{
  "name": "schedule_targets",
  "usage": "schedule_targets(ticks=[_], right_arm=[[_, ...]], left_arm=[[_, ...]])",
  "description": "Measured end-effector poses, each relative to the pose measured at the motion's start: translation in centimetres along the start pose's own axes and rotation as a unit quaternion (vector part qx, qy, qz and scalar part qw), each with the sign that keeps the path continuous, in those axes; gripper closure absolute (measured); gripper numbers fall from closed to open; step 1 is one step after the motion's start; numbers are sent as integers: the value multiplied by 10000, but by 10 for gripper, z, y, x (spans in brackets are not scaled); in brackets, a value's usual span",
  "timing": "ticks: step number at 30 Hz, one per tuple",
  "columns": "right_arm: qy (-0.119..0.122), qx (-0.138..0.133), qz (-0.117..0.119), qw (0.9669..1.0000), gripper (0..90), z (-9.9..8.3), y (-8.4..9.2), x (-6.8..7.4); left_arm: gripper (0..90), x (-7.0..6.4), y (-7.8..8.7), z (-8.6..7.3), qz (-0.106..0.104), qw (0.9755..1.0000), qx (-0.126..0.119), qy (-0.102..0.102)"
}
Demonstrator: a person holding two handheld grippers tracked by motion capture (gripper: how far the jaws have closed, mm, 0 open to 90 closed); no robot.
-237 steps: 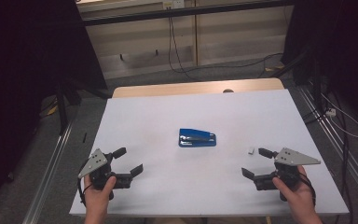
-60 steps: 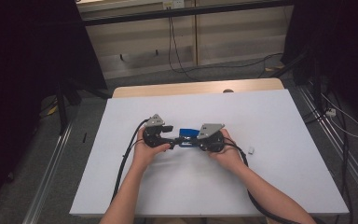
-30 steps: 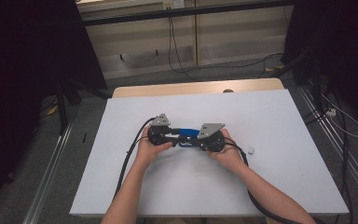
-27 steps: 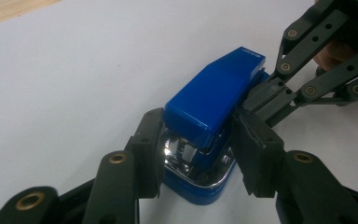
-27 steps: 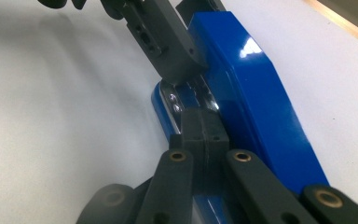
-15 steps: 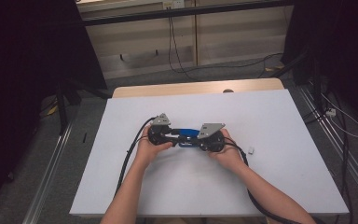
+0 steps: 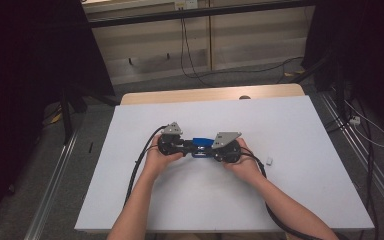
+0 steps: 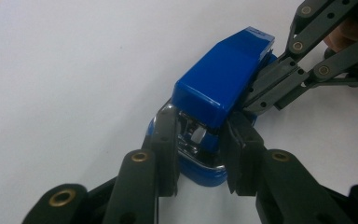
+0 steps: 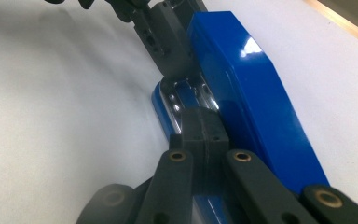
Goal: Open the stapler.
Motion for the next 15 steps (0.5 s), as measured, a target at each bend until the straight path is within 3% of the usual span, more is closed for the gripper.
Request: schedule_targets(ticks=[3,6,15], right_arm=[[7,0,-2,10000,900,0,0,0],[7,0,0,10000,900,0,0,0],[5,-3,-3,10000,900,0,0,0]], left_arm=[[688,0,0,1,10,10000,49,-33],[697,0,2,5,20,9999,-105,19],[705,-1,6,14,39,9999,-144,-46]])
Point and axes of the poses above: each handheld gripper's, and its own axes: y roughly backward along the jaws, z roughly out of its top, x roughly to its left, the point moved 8 cm from there along -y, roughly forward along the jaws, and after that the axes turned 5 degrees about -z, right-handed, at the moved point
